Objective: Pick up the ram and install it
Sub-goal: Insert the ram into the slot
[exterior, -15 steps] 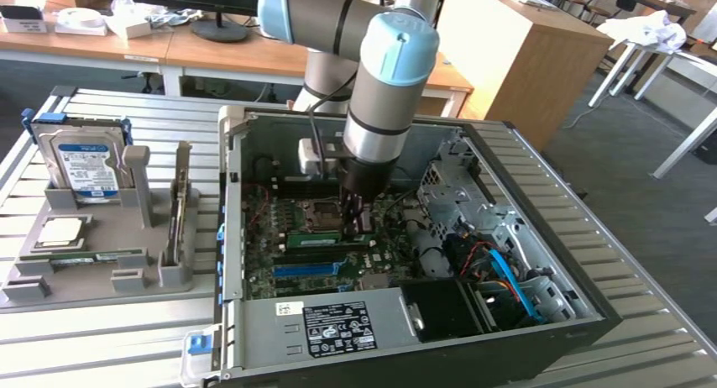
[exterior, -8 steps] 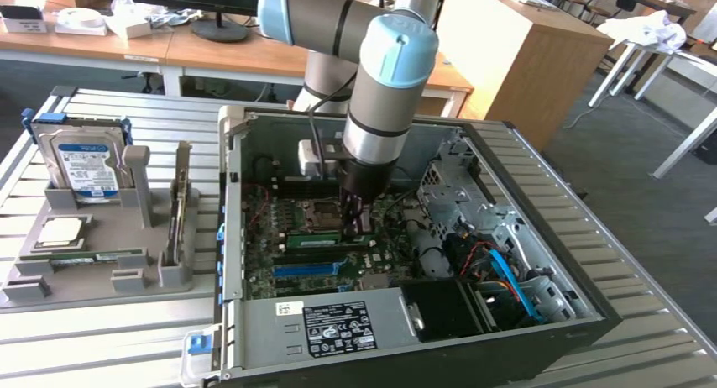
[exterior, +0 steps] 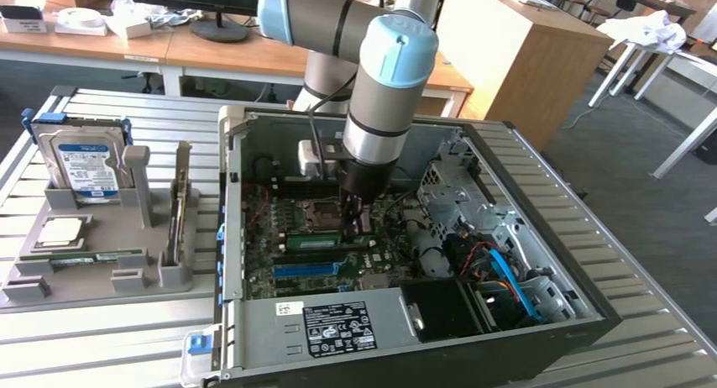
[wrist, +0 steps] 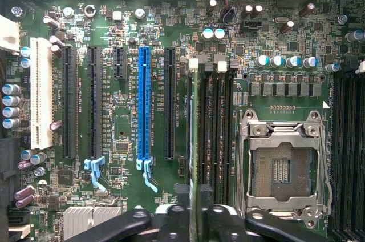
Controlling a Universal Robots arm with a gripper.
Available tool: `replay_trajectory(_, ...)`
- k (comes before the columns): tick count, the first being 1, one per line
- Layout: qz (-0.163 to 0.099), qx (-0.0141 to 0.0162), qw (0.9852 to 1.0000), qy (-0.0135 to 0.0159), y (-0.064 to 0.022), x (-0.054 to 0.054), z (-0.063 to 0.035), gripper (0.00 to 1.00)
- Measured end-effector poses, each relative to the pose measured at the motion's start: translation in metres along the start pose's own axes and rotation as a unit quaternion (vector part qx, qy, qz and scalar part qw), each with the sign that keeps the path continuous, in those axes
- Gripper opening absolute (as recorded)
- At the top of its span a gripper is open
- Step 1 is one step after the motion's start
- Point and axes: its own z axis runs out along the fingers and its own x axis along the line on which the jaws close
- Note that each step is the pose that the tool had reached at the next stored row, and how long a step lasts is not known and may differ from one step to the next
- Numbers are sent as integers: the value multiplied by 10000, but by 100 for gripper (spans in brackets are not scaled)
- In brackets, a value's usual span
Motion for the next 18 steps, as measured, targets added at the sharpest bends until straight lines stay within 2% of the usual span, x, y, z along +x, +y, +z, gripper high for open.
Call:
replay_trajectory(1, 0, 0, 10000, 0, 0, 0, 0, 19)
replay_trajectory(2, 0, 0, 10000, 0, 0, 0, 0, 25)
replay_trajectory(10, 0, 0, 10000, 0, 0, 0, -12, 25)
replay_trajectory(18, 0, 0, 10000, 2, -3, -4, -191, 25)
